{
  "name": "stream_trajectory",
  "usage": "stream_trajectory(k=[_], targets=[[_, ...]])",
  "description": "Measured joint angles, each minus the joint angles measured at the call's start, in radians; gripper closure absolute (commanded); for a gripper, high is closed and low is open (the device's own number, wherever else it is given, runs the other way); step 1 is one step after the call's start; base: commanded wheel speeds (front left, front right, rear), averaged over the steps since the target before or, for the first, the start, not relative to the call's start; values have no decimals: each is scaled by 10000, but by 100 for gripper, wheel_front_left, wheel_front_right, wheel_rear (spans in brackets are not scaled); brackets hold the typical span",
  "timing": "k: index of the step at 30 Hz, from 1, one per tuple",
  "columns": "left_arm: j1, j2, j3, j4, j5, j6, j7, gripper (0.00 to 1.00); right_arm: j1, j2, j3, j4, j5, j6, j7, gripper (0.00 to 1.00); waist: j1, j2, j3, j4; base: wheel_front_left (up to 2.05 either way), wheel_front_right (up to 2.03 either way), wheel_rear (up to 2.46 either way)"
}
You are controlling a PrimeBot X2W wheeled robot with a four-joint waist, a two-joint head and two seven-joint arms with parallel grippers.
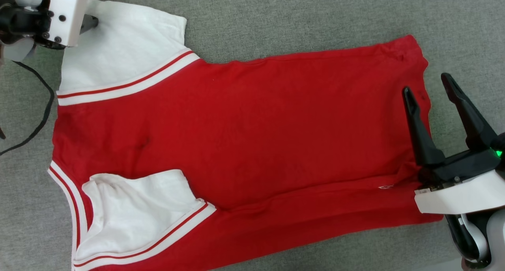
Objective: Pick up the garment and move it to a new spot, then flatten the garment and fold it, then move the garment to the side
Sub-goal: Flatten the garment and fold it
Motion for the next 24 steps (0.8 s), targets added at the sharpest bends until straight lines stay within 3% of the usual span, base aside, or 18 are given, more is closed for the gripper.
stream_trajectory(k=[1, 2, 3, 8, 14, 20, 24], targets=[[29, -12, -12, 6, -33, -21, -58, 0, -38, -17, 6, 54, 38, 0, -31, 0, 0, 0, -5, 1, 0, 0, 0], [38, -15, -46, 6, 25, -100, -82, 76, -76, -36, 2, 100, 58, 0, -36, 0, 0, -1, -18, 4, 0, 0, 0], [55, -33, -56, 10, 38, -148, -155, 100, -133, -67, -10, 136, 67, 0, -38, 0, 0, 0, -38, 8, 0, 0, 0], [192, -157, -174, 40, 132, -422, -510, 100, -413, -384, -211, 128, 73, 0, 90, 0, 0, -1, -308, 92, 0, 0, 0], [513, -134, -259, -339, 153, -803, -1101, 100, -1234, -1444, -585, -230, 21, 0, 951, 0, 1, 0, -883, 358, 0, 0, 0], [826, -46, -253, -1206, 115, -978, -1661, 100, -2059, -3106, -345, -468, 537, 0, 3312, 0, 0, 0, -1459, 783, 0, 0, 0], [1031, -21, -305, -1789, 119, -984, -1870, 100, -2730, -4349, 293, -81, 1772, 2, 5595, 0, 0, 0, -1708, 1129, 0, 0, 0]])
